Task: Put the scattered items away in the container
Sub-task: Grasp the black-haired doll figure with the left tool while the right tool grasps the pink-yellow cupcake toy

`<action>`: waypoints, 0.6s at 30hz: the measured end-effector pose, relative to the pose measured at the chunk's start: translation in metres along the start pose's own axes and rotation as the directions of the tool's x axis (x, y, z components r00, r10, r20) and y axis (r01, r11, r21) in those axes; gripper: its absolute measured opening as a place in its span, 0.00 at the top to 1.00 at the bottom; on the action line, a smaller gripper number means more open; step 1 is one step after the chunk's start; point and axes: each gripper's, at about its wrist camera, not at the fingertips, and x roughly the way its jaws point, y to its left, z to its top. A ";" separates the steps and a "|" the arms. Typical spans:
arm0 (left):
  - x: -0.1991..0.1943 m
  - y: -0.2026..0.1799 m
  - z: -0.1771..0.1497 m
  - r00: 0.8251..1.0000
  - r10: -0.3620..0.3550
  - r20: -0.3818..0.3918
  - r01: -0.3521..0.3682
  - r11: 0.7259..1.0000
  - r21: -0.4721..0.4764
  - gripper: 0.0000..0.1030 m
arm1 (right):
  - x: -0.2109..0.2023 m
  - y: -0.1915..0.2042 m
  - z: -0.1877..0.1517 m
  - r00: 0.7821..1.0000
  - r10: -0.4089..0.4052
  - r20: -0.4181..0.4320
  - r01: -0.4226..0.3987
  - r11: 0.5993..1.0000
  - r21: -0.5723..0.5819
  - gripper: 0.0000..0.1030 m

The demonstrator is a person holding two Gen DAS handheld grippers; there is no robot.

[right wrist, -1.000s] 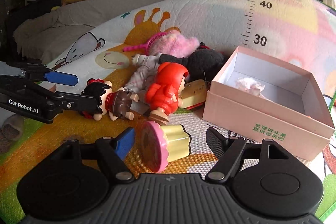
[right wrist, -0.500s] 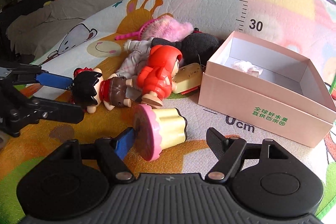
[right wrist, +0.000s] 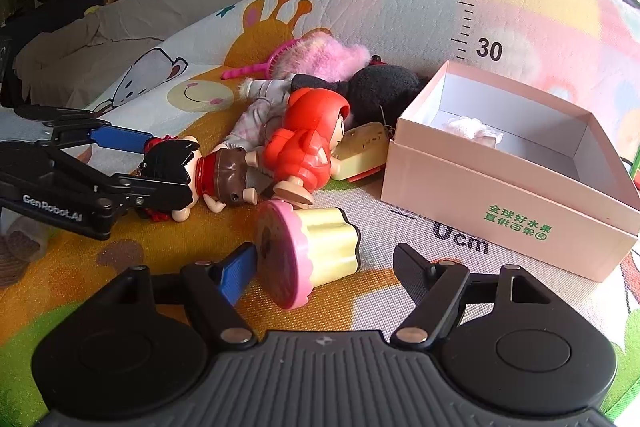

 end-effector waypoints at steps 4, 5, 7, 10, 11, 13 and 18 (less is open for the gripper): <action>0.006 -0.003 0.000 1.000 0.001 -0.018 -0.001 1.000 0.014 0.21 | 0.002 -0.003 0.000 1.000 0.012 0.011 -0.012 1.000 0.012 0.26; 0.006 -0.003 0.000 1.000 -0.002 -0.023 0.002 1.000 0.014 0.25 | 0.003 -0.004 0.000 1.000 0.014 0.012 -0.014 1.000 0.015 0.26; 0.006 -0.005 -0.001 1.000 -0.006 -0.028 0.006 1.000 0.013 0.26 | 0.004 -0.004 -0.001 1.000 0.019 0.011 -0.019 1.000 0.011 0.28; 0.004 -0.006 -0.001 0.999 -0.013 -0.032 0.013 1.000 0.012 0.26 | 0.006 -0.002 0.000 0.999 0.036 -0.001 -0.036 0.999 0.009 0.46; 0.003 -0.007 -0.002 0.999 -0.022 -0.035 0.023 1.000 0.012 0.26 | 0.007 -0.002 0.000 0.999 0.043 -0.007 -0.043 0.999 0.008 0.48; -0.001 -0.011 -0.003 0.998 -0.051 -0.039 0.052 0.998 0.021 0.26 | 0.007 -0.001 -0.001 0.999 0.047 -0.008 -0.047 0.999 0.003 0.51; -0.001 -0.019 -0.006 0.998 -0.046 -0.034 0.048 0.996 0.075 0.22 | 0.007 -0.001 -0.001 0.999 0.047 -0.008 -0.047 0.999 0.005 0.51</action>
